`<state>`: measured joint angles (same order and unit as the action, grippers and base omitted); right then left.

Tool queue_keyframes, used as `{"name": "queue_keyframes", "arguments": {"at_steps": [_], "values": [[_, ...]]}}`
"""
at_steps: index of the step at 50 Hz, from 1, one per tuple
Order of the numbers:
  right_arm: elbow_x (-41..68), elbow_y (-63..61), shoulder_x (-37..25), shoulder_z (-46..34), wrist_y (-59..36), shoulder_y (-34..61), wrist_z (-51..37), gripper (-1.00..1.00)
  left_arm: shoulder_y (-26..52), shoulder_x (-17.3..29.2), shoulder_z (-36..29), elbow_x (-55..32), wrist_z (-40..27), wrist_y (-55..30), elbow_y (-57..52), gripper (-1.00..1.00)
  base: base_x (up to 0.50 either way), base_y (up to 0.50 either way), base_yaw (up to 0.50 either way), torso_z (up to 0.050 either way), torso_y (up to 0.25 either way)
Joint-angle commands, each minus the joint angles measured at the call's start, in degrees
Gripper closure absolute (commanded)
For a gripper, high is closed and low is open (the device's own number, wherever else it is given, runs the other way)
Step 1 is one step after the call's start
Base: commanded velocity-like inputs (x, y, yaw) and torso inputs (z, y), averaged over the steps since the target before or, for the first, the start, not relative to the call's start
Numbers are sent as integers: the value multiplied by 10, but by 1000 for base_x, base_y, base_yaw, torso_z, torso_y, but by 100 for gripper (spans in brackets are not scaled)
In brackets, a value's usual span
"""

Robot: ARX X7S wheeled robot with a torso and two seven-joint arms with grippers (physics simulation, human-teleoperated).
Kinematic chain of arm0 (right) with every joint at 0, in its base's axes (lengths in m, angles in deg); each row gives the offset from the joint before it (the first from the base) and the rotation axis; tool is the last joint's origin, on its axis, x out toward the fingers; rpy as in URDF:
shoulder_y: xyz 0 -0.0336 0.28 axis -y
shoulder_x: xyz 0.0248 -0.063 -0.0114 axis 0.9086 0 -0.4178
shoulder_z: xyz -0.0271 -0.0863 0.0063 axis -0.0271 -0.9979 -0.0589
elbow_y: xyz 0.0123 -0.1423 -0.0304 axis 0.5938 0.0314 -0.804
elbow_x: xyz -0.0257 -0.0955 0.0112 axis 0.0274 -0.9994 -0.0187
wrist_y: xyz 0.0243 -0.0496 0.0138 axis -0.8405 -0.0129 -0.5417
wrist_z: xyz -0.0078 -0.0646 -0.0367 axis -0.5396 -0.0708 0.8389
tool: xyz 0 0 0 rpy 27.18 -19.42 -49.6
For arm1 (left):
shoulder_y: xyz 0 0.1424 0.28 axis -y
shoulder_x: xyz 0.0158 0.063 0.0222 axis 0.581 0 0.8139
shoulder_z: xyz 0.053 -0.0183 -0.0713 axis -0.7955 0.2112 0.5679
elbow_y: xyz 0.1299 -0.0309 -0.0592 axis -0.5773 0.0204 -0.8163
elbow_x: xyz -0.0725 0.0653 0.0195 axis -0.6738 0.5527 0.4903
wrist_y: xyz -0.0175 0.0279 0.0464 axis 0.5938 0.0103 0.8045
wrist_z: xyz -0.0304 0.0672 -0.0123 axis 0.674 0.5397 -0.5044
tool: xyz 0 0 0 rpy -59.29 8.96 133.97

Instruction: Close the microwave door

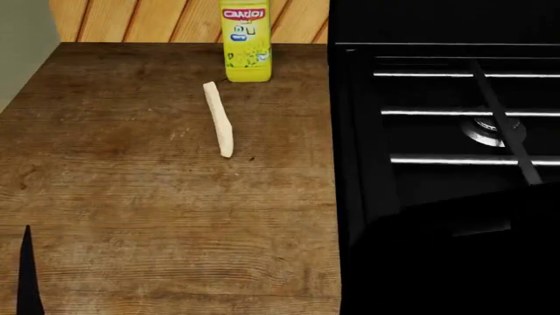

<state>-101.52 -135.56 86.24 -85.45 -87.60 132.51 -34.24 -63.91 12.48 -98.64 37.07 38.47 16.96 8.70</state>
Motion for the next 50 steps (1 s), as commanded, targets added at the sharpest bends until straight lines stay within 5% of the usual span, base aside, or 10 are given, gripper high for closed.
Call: {"name": "queue_keyframes", "arguments": {"at_steps": [1, 41, 50], "values": [[57, 41, -1, 26, 0, 37, -30, -100, 0, 1, -3, 1, 0, -1, 0, -100, 0, 0, 0, 0, 0], [109, 107, -38, -21, 49, 79, -65, -100, -1, 3, -8, 2, -3, 0, 1, -100, 106, -14, 0, 0, 0], [118, 234, -35, 17, 97, 107, -62, -100, 0, 13, -7, -5, -13, -4, 7, -100, 0, 0, 0, 0, 0]]}}
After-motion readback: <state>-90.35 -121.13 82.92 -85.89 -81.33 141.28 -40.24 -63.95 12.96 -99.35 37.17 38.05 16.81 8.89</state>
